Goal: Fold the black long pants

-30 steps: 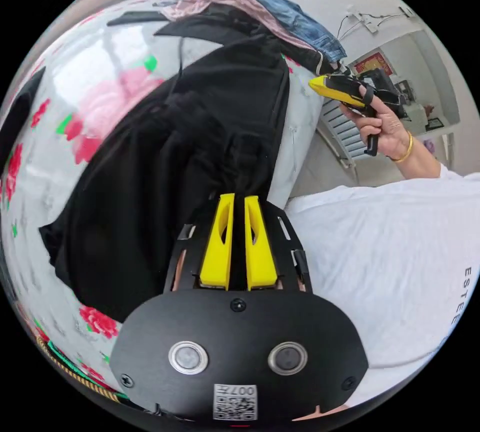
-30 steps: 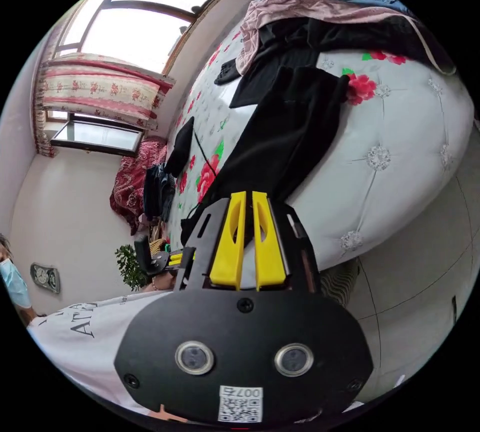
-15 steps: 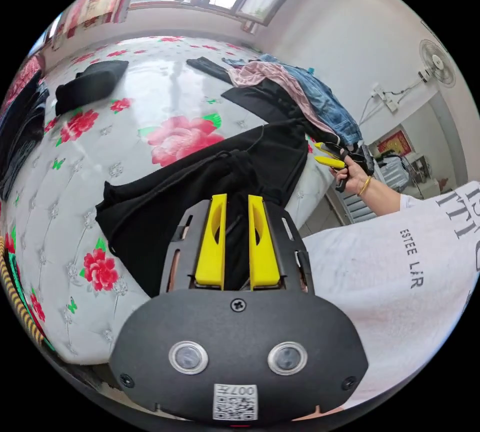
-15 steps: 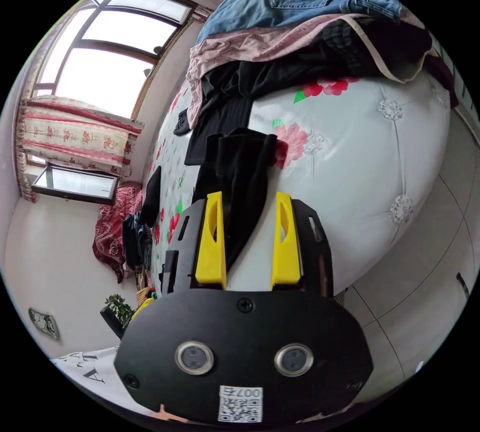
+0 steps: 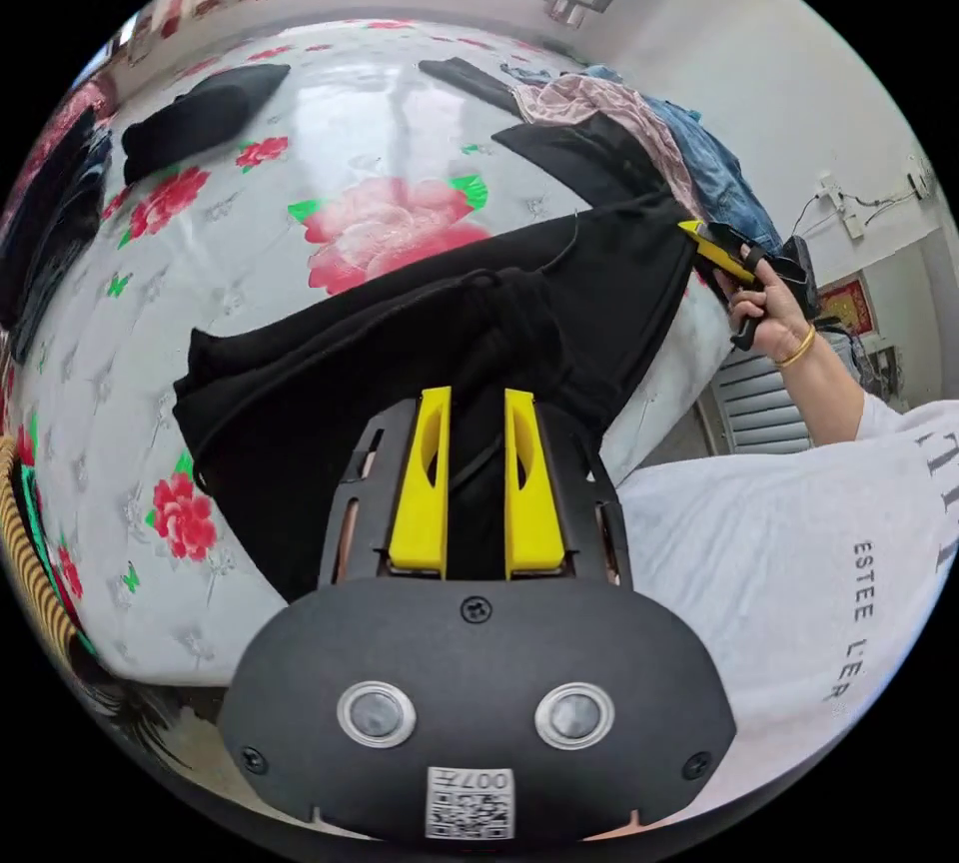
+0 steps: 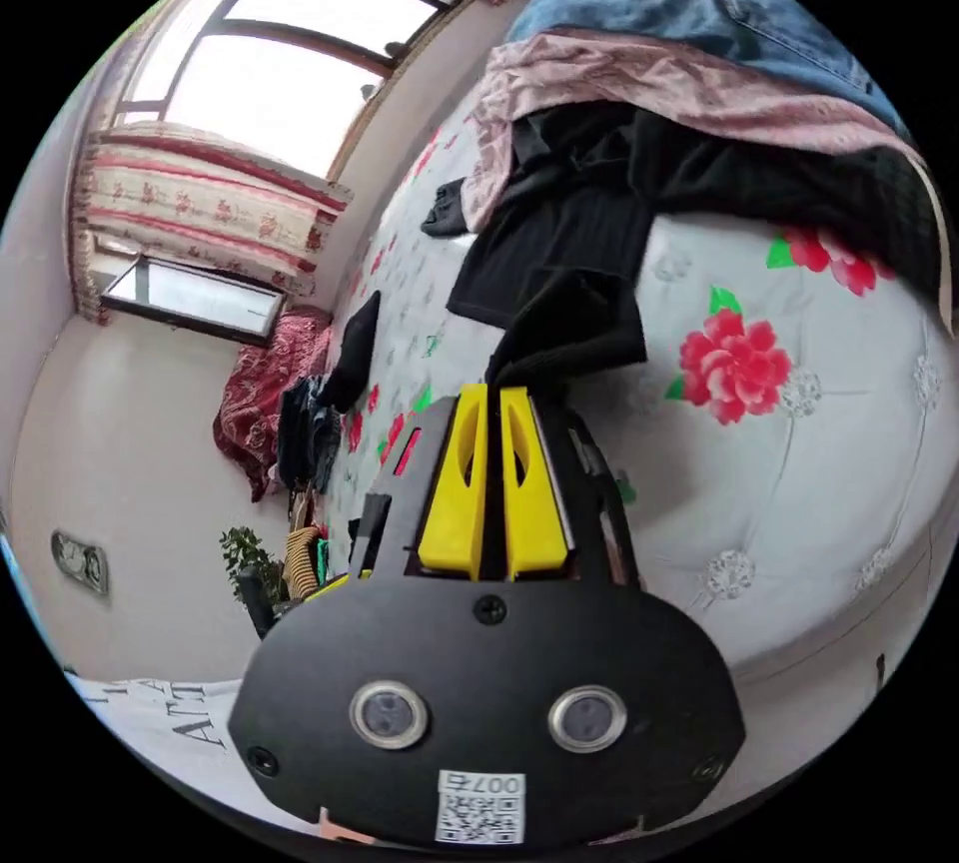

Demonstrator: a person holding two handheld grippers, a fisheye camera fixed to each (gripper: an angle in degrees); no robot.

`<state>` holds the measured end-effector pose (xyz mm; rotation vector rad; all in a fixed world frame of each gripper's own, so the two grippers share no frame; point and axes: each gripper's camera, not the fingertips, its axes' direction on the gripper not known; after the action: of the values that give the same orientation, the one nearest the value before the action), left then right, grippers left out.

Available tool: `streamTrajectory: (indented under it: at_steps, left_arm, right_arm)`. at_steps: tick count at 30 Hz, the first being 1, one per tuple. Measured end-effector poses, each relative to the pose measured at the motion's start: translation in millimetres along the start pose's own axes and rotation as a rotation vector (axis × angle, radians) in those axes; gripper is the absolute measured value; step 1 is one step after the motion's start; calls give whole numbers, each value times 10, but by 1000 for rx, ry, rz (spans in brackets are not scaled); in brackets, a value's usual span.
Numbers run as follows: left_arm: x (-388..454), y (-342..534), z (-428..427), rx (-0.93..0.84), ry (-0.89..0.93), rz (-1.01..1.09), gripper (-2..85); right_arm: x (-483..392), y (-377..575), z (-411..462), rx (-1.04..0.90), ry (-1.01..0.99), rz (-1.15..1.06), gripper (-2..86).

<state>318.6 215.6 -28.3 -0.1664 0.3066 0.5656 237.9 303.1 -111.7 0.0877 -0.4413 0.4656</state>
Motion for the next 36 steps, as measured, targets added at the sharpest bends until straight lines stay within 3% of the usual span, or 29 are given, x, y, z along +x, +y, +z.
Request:
streamTrajectory:
  at_steps: [4, 8, 12, 15, 17, 20, 25, 30, 36]
  left_arm:
    - [-550, 743, -513, 134, 47, -246, 81]
    - [-1111, 1633, -939, 259, 21, -486, 78]
    - [-1591, 2297, -1171, 377, 52, -645, 79]
    - [-1944, 2530, -1132, 358, 118, -691, 86]
    - [-2121, 2577, -1106, 334, 157, -690, 96]
    - [-2353, 2529, -1032, 300, 216, -633, 111]
    - [-2676, 2193, -688, 159, 370, -515, 158]
    - [-2910, 1796, -316, -5, 445, -406, 160]
    - [-3176, 1660, -164, -92, 545, -361, 86]
  right_arm:
    - [-1341, 55, 299, -130, -243, -445, 2]
    - [-2242, 523, 821, -342, -448, -750, 5]
    - [-2530, 1379, 2001, -813, -475, -848, 22]
    - [-2315, 1570, 2515, -1041, -389, -759, 37]
    - [-2153, 1346, 2458, -998, -382, -678, 46]
    - [-1711, 823, 2048, -781, -312, -532, 63]
    - [-520, 417, 1466, -596, -73, -160, 97]
    - [-68, 530, 1536, -620, -81, 35, 109]
    - [-157, 423, 1809, -728, -61, 35, 71]
